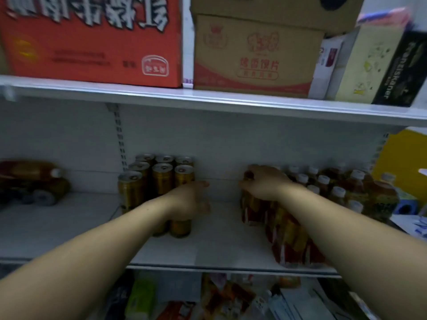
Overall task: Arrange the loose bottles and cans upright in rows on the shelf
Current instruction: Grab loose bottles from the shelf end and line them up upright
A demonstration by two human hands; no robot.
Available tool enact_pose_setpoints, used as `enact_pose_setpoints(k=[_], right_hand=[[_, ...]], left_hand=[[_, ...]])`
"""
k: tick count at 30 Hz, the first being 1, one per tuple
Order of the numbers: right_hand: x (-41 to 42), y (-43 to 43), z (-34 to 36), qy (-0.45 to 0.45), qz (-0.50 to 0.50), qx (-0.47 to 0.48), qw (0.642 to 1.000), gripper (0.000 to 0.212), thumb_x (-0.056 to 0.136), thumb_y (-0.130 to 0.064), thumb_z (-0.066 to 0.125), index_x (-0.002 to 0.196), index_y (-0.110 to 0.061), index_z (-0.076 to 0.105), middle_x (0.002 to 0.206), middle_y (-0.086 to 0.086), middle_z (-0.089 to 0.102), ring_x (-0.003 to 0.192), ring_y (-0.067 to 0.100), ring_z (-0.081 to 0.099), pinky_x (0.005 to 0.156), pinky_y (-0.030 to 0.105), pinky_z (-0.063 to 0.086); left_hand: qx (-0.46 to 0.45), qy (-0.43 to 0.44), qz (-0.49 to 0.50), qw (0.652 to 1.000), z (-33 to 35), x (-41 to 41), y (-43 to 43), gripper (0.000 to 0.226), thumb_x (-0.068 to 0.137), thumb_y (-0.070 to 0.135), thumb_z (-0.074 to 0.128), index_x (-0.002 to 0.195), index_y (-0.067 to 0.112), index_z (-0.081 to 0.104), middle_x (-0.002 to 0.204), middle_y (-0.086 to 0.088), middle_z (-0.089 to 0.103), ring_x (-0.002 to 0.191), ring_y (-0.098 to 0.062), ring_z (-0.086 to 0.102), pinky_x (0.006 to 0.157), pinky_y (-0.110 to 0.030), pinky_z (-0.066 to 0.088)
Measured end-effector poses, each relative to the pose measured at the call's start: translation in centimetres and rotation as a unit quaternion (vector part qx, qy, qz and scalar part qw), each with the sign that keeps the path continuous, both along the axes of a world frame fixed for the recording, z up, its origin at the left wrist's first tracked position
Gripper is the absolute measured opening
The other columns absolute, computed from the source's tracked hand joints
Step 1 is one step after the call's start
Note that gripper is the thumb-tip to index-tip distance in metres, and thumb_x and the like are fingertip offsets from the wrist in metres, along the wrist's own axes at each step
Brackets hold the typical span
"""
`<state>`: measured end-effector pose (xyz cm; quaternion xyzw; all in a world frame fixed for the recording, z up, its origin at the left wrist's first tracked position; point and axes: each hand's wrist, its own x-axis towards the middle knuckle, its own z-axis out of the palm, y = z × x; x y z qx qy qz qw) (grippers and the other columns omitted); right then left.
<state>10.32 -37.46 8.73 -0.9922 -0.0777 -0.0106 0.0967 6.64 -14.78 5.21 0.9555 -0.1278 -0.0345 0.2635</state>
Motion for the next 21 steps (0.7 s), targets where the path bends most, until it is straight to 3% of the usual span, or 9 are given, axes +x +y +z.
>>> enact_pose_setpoints(k=[2,4,7,9,10,13,14,21], right_hand=[[-0.3,4.7,0.0,0.007,0.021,-0.003,1.000,0.082,0.082,-0.070,0.044,0.149,-0.026,0.025,0.155,0.005,0.030,0.138,0.027,0.032,0.107,0.034,0.028],[-1.0,10.1,0.0,0.010,0.054,0.005,0.998,0.079,0.079,-0.070,0.043,0.146,-0.029,0.032,0.150,0.004,0.038,0.131,0.028,0.040,0.101,0.036,0.035],[-2.5,18.7,0.0,0.000,0.131,0.047,0.990,0.048,0.081,-0.062,0.045,0.122,-0.039,0.052,0.128,-0.001,0.057,0.106,0.022,0.055,0.085,0.032,0.043],[-3.1,24.5,-0.2,-0.009,0.173,0.054,0.983,0.025,0.086,-0.055,0.046,0.101,-0.037,0.055,0.114,-0.002,0.061,0.094,0.017,0.056,0.071,0.025,0.039],[-3.5,27.4,-0.2,-0.005,0.183,0.059,0.981,0.023,0.087,-0.055,0.047,0.100,-0.037,0.054,0.113,-0.001,0.060,0.096,0.018,0.056,0.068,0.023,0.037],[-4.8,35.9,-0.5,0.011,0.186,0.076,0.980,0.066,0.085,-0.062,0.051,0.140,-0.026,0.042,0.143,0.004,0.046,0.123,0.026,0.048,0.090,0.027,0.041],[-5.3,38.5,-0.6,0.007,0.195,0.079,0.977,0.072,0.085,-0.063,0.050,0.144,-0.025,0.036,0.146,0.005,0.043,0.126,0.027,0.046,0.095,0.032,0.041],[-7.6,52.7,-1.7,0.035,0.273,0.066,0.959,0.075,0.088,-0.062,0.049,0.147,-0.020,0.032,0.150,0.005,0.038,0.129,0.027,0.043,0.100,0.036,0.042]], left_hand=[[-0.003,-0.003,0.016,1.000,0.6,-1.9,4.0,0.066,0.083,0.040,0.065,0.140,0.026,0.035,0.140,0.005,0.044,0.120,-0.016,0.048,0.089,-0.022,0.038],[0.009,-0.008,0.028,1.000,0.8,-3.9,8.9,0.063,0.082,0.039,0.066,0.137,0.025,0.040,0.138,0.004,0.047,0.115,-0.016,0.050,0.089,-0.025,0.040],[0.047,-0.012,0.081,0.996,0.9,-7.2,16.9,0.067,0.083,0.043,0.064,0.141,0.024,0.035,0.144,-0.001,0.041,0.121,-0.018,0.046,0.090,-0.022,0.036],[0.077,-0.001,0.109,0.991,0.6,-9.6,22.4,0.073,0.085,0.046,0.061,0.145,0.024,0.026,0.152,0.001,0.027,0.135,-0.018,0.032,0.100,-0.024,0.030],[0.091,0.006,0.121,0.988,0.4,-10.8,25.2,0.074,0.085,0.047,0.059,0.146,0.025,0.024,0.154,0.002,0.023,0.138,-0.018,0.027,0.104,-0.027,0.028],[0.111,0.013,0.163,0.980,-0.4,-14.1,32.7,0.076,0.085,0.048,0.059,0.147,0.026,0.022,0.156,0.002,0.017,0.141,-0.017,0.020,0.110,-0.030,0.023],[0.113,0.014,0.176,0.978,-0.6,-15.1,34.8,0.076,0.085,0.048,0.059,0.147,0.026,0.022,0.156,0.002,0.016,0.142,-0.017,0.018,0.110,-0.030,0.022],[0.056,0.052,0.274,0.959,-2.6,-19.5,46.6,0.076,0.084,0.045,0.063,0.146,0.022,0.025,0.155,0.000,0.021,0.136,-0.018,0.031,0.109,-0.031,0.031]])
